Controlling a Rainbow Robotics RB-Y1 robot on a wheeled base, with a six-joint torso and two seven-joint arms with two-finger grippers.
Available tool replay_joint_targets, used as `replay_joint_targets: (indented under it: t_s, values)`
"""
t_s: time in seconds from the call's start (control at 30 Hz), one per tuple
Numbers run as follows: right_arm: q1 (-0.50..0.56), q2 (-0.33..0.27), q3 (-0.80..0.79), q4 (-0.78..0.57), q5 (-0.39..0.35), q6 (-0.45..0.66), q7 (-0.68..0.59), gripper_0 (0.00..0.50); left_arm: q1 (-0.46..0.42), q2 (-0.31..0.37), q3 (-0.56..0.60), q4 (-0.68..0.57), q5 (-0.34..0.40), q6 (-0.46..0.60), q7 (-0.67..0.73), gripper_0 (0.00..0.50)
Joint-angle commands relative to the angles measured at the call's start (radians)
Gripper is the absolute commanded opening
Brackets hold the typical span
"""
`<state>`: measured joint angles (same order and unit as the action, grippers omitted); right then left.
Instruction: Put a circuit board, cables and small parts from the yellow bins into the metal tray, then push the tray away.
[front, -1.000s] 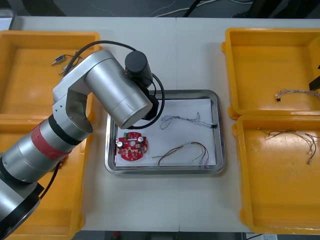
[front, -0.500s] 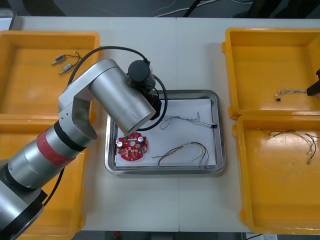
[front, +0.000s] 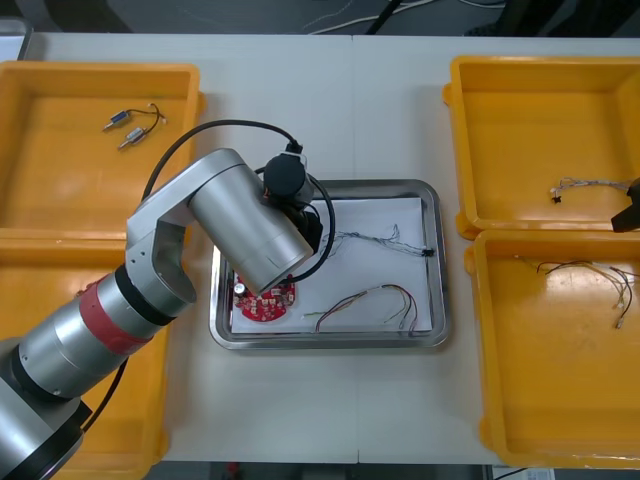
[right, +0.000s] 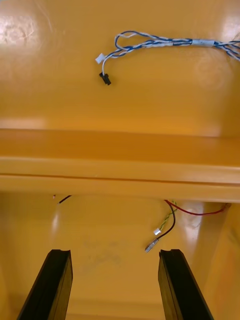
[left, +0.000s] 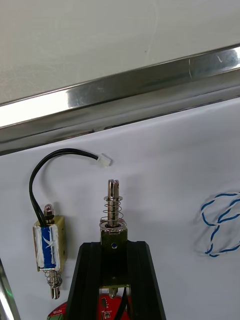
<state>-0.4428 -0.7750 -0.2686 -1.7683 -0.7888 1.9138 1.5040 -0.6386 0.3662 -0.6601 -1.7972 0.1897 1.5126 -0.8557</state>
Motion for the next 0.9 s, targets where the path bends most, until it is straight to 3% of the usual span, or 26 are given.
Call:
replay_joint_targets:
  t_s: [0.03, 0.57, 0.9]
  values:
    - [0.062, -0.032, -0.066, -0.083, -0.029, 0.006, -0.041, 0.500, 0.014, -0.032, -0.024, -0.010, -0.016, -0.012, -0.002, 0.000]
    - [0.173, -0.021, -0.081, -0.220, -0.076, 0.006, -0.229, 0.500, 0.014, -0.035, -0.050, 0.032, -0.029, -0.077, 0.004, 0.000]
    - [0.181, -0.023, -0.080, -0.241, -0.070, 0.006, -0.251, 0.500, 0.016, -0.035, -0.049, 0.032, -0.038, -0.072, 0.009, 0.005]
